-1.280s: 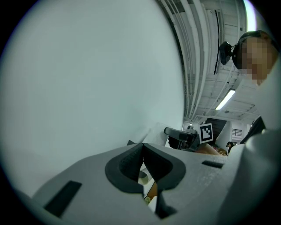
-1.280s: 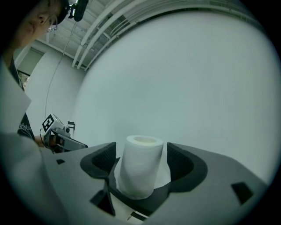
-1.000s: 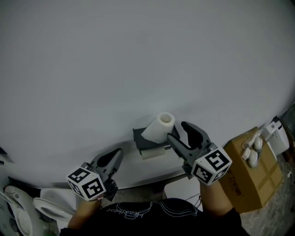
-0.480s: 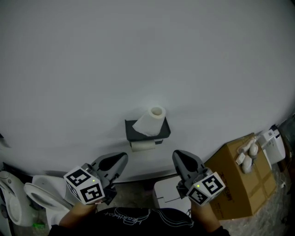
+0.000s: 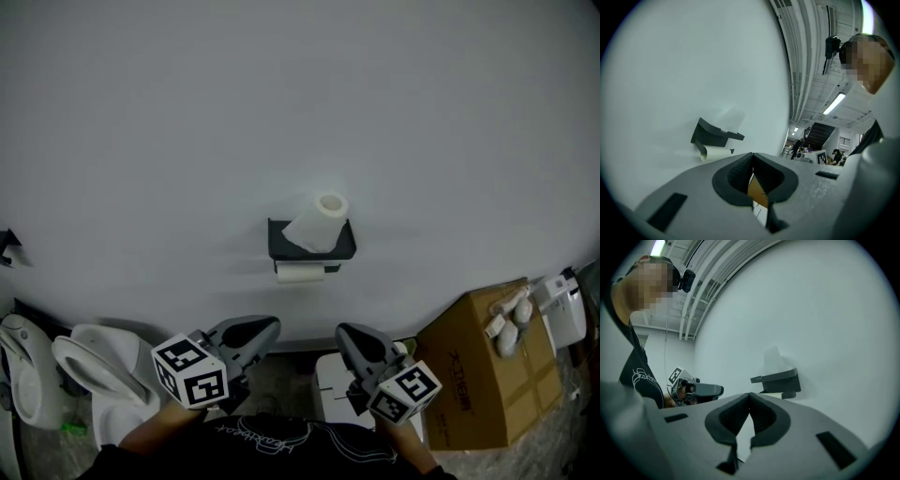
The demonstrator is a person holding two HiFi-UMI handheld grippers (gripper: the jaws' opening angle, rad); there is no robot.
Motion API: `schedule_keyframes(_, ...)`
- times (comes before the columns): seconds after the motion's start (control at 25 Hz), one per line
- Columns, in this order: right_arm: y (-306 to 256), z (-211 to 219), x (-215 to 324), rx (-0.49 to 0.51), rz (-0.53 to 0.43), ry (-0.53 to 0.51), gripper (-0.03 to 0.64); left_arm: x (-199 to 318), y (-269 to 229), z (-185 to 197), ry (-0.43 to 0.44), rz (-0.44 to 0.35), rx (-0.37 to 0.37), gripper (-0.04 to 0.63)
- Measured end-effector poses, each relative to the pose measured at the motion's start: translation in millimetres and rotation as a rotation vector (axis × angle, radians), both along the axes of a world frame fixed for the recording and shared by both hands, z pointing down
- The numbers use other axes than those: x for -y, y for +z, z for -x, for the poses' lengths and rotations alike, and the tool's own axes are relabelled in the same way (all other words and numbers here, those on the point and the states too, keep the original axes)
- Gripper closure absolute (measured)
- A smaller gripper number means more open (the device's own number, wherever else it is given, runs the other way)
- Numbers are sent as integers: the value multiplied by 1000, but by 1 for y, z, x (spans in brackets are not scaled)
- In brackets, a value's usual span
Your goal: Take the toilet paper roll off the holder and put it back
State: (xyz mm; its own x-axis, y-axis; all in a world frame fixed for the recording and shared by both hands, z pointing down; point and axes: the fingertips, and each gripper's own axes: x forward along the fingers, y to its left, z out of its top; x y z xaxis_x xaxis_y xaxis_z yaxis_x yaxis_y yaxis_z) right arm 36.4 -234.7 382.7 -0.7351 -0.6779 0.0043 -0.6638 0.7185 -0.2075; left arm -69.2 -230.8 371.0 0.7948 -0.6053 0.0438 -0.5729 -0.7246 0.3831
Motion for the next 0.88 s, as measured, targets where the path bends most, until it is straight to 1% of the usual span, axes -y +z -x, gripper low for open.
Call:
schedule_keyframes(0.24,2,1,-16,-13,-18,-23,614,-15,-1,1,-22,-7,3,591)
schedule_keyframes(0.56,13,1,-30,-4,18,-34,612,-29,2,1,-33,-2,4,591)
schedule_keyframes(0.88,15,4,-34,-3,30,-45,612,-32,6,3,-47,13,9,591)
